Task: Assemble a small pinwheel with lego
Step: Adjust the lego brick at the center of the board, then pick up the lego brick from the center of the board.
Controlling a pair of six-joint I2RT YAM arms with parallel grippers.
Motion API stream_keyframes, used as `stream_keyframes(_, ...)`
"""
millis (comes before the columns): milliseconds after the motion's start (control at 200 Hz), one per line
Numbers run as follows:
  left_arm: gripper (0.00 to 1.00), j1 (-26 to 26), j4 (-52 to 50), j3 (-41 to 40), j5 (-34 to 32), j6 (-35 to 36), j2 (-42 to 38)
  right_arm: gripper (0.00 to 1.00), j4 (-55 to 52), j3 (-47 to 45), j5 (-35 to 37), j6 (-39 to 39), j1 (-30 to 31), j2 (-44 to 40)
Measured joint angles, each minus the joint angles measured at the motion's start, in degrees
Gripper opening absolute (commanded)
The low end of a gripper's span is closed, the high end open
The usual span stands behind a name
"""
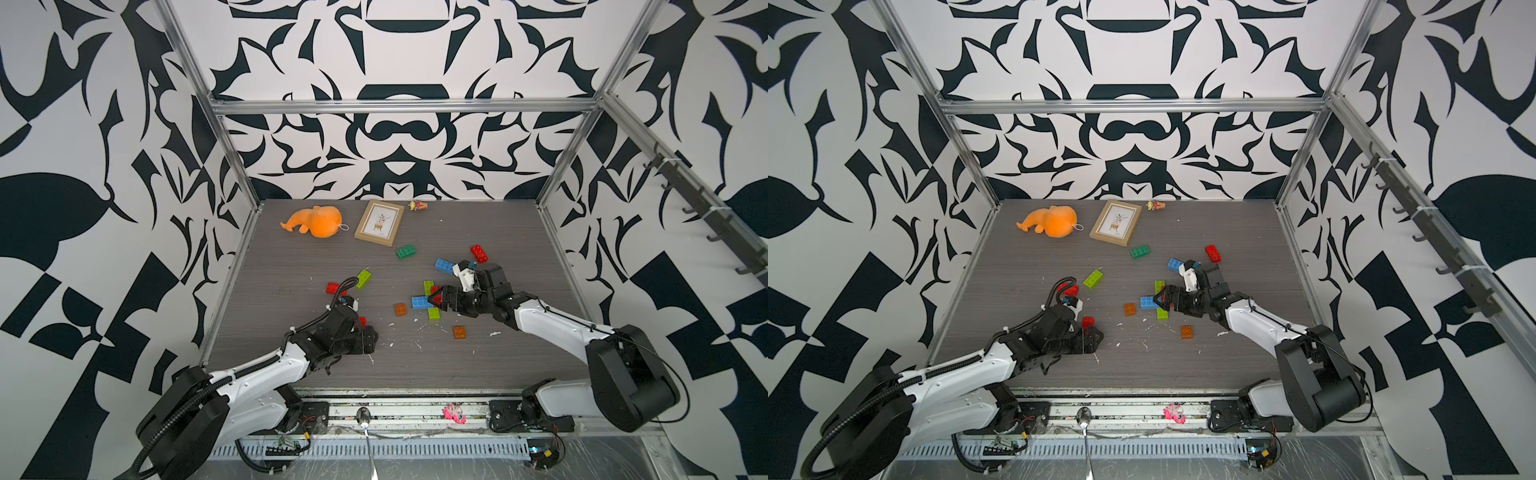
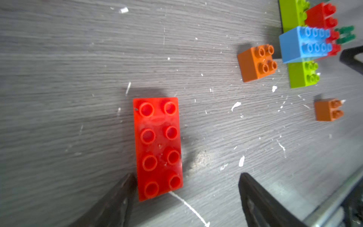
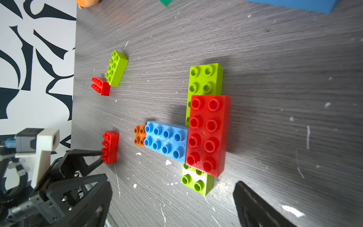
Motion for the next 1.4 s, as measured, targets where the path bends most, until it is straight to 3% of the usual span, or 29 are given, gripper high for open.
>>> stream_keyframes(140,0.64,-4.98,-1.70,-0.02,-8.07,-2.99,0.61,0.99,0.02,0.00,-0.17,0.00,0.00,0.31)
stream_keyframes(480,0.54,-14.40,0.13,0.48,-23.15,-4.66,6.64,0.99,1.01,-1.40,-1.64,1.31,0.00,0.76)
stream_keyframes(735,0.47,-19.93,2.45,0.42,-31.91,-7.89,11.06,0.99,2.51,-10.32,-4.09,5.51,0.09,-7.87)
stream_keyframes(1025,0.31,-22.25,3.98,-0.28,-36.35,-11.02,12.74,0.99,-1.86,-11.91,-3.91,5.11,0.11,-15.56)
stream_keyframes(1400,0.23,-28.72,0.13,2.45,-34.60,-10.97,9.60,1.00,-3.85,-2.05,0.13,3.74,0.11,-3.26)
